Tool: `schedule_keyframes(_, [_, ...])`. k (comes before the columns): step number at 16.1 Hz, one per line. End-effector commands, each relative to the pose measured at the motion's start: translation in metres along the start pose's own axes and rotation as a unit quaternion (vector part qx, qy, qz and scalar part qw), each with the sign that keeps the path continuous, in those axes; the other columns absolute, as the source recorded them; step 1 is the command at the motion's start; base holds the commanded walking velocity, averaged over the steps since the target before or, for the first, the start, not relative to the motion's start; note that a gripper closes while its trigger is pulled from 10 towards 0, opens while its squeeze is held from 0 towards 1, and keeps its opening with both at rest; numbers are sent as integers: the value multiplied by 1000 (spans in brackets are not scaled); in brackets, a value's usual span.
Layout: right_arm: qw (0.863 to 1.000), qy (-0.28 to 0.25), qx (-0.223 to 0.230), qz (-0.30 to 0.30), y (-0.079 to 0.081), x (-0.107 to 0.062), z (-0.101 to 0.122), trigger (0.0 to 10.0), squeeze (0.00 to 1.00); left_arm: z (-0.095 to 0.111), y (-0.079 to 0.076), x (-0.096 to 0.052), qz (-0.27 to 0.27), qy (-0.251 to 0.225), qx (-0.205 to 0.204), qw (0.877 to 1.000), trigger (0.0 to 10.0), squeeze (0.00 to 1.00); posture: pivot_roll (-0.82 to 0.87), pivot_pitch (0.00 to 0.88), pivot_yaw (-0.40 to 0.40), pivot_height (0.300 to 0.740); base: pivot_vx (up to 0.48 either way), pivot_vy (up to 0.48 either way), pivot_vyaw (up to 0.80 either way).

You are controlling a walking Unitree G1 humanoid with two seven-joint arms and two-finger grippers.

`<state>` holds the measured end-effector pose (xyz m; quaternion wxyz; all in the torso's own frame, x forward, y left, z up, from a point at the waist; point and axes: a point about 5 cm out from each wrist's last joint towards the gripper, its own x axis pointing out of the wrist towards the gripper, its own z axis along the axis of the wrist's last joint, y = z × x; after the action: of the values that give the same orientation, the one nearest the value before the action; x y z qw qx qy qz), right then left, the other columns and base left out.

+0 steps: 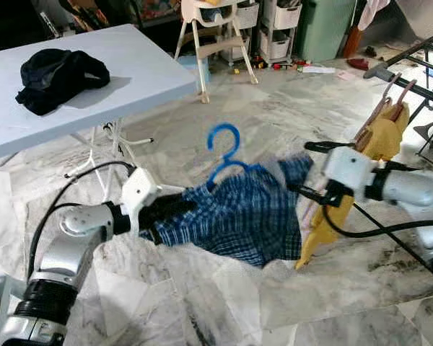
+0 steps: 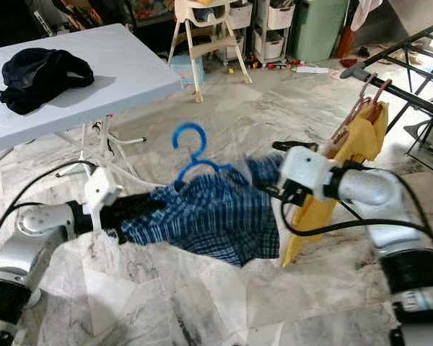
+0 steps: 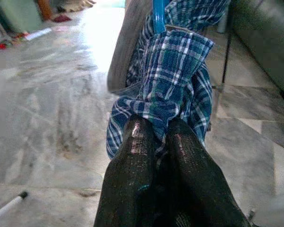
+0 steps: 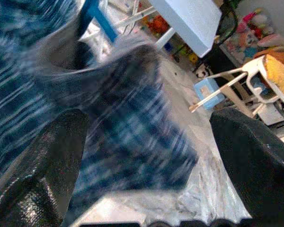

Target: Hang hanger

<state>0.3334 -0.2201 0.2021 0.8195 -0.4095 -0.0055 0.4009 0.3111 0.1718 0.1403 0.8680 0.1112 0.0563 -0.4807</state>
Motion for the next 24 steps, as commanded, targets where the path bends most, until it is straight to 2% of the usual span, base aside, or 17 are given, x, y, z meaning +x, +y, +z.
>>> schedule_keyframes(1, [1000, 6, -3, -7, -9, -7, 0, 10000, 1000, 8, 8, -3, 21, -14, 16, 1000, 0, 0, -147, 45, 32, 740, 0, 0, 0])
schedule_keyframes(3, [1000, 6, -2, -22, -14, -11, 0, 10000, 1000, 10, 10, -1, 38, -29, 23, 999, 0, 0, -151, 46, 31, 740, 0, 0, 0])
schedule_keyframes(4, [999, -1, 20, -39, -17, -14, -1, 10000, 1000, 12, 10, 1, 40, -42, 18, 998, 0, 0, -151, 45, 31, 740, 0, 0, 0])
schedule_keyframes(6, [998, -5, 42, -42, -15, -16, -6, 10000, 1000, 15, 10, -2, 27, -55, 1, 998, 0, 0, -151, 46, 30, 740, 0, 0, 0])
schedule_keyframes(8, [998, -5, 49, -43, -12, -16, -9, 10000, 1000, 17, 9, -3, 14, -57, 1, 998, 0, 0, -151, 45, 28, 740, 0, 0, 0])
schedule_keyframes(11, [998, 3, 40, -44, -10, -16, -12, 10000, 1000, 17, 6, -6, -9, -52, 4, 999, 0, 0, -151, 45, 28, 740, 0, 0, 0])
schedule_keyframes(12, [999, 6, 40, -32, -8, -15, -12, 10000, 631, 17, 3, -5, -25, -46, 7, 999, 0, 0, -149, 44, 27, 740, 0, 0, 0])
schedule_keyframes(13, [999, 7, 33, -25, -6, -15, -12, 10000, 0, 17, 3, -5, -28, -44, 9, 999, 0, 0, -149, 45, 27, 740, 0, 0, 0])
schedule_keyframes(14, [1000, 10, 17, -20, -6, -15, -11, 10000, 0, 17, 3, -4, -34, -39, 14, 999, 0, 0, -149, 44, 28, 740, 0, 0, 0])
schedule_keyframes(21, [1000, -20, 15, -3, -14, -13, 2, 10000, 0, 12, 2, -5, -53, -11, 26, 998, 0, 0, -152, 51, 31, 740, 0, 0, 0])
schedule_keyframes(23, [998, -38, 47, 24, -7, -5, 5, 10000, 0, 11, 2, -5, -62, 0, 28, 998, 0, 0, -151, 55, 29, 740, 0, 0, 0])
schedule_keyframes(24, [995, -44, 67, 51, 2, 1, 4, 10000, 0, 10, 1, -4, -68, 6, 30, 997, 0, 0, -146, 65, 26, 740, 0, 0, 0])
